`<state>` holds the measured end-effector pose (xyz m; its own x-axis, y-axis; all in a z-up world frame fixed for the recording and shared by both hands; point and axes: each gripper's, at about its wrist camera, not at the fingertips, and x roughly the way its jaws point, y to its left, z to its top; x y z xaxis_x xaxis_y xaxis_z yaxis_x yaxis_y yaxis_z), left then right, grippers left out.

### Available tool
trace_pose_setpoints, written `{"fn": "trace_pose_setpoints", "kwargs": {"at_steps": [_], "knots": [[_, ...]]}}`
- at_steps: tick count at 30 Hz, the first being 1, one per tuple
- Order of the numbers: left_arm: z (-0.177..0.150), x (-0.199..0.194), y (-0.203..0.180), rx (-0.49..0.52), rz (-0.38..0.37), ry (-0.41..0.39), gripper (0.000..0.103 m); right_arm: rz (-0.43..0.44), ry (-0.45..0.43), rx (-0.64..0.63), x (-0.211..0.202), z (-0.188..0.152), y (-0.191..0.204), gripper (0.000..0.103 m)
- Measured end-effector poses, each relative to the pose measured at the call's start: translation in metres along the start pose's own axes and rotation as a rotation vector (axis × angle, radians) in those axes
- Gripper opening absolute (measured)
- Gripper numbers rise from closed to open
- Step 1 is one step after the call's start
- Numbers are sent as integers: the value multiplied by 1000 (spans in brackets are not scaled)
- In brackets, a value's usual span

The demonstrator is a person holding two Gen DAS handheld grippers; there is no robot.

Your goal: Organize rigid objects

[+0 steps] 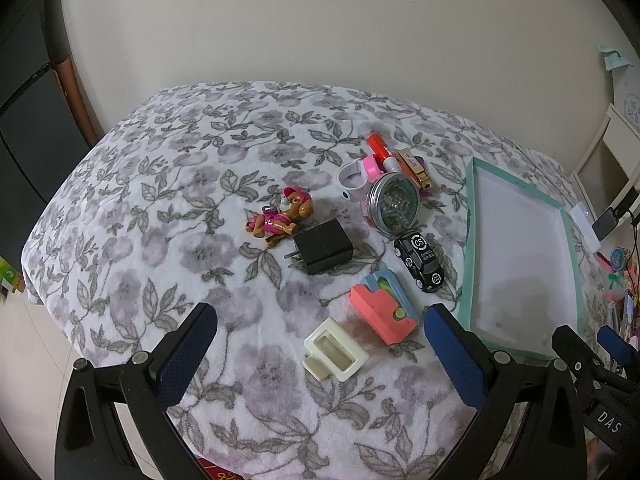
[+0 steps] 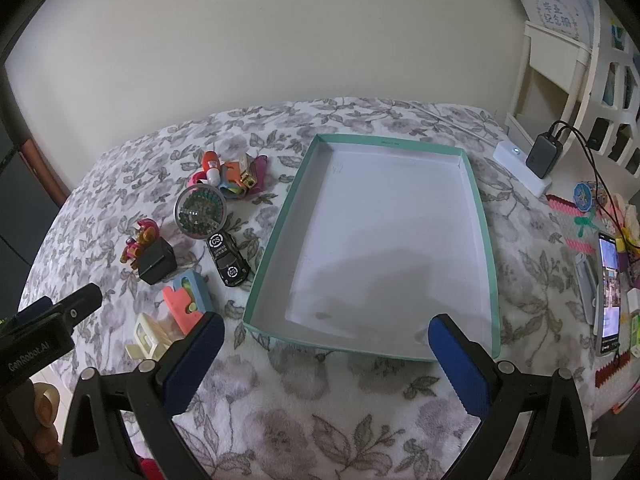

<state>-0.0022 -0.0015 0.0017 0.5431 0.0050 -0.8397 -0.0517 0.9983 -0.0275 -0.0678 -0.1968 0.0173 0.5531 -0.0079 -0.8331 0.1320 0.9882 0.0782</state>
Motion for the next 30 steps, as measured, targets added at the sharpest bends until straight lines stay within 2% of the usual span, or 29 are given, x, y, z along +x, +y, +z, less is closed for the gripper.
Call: {"fn": "trace_pose_setpoints", "kwargs": {"at_steps": [30], "knots": [[2,0,4,-4,-11,6,103,4,6,-34,0,-1,6,103]]}}
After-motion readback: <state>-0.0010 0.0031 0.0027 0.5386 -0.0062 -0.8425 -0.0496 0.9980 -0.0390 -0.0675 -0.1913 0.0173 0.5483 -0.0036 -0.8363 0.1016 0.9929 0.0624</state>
